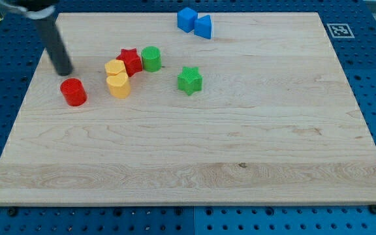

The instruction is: Slide the red circle to the right and a bit down

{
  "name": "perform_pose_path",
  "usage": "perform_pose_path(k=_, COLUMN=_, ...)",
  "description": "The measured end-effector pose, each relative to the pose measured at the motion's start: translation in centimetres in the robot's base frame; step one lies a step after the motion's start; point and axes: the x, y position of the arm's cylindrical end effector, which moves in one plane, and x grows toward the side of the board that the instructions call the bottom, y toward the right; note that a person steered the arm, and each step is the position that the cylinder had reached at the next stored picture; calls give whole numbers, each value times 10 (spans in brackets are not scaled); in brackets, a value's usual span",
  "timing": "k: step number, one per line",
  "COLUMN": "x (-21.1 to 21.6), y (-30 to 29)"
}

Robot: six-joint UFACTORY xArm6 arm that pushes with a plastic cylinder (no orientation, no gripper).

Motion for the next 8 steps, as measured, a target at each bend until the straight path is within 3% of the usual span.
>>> perform_pose_path(k=2, x=11, y=-27)
perform_pose_path(k=5, x=48, y=56)
perform_pose_path(k=8, x=94, y=85)
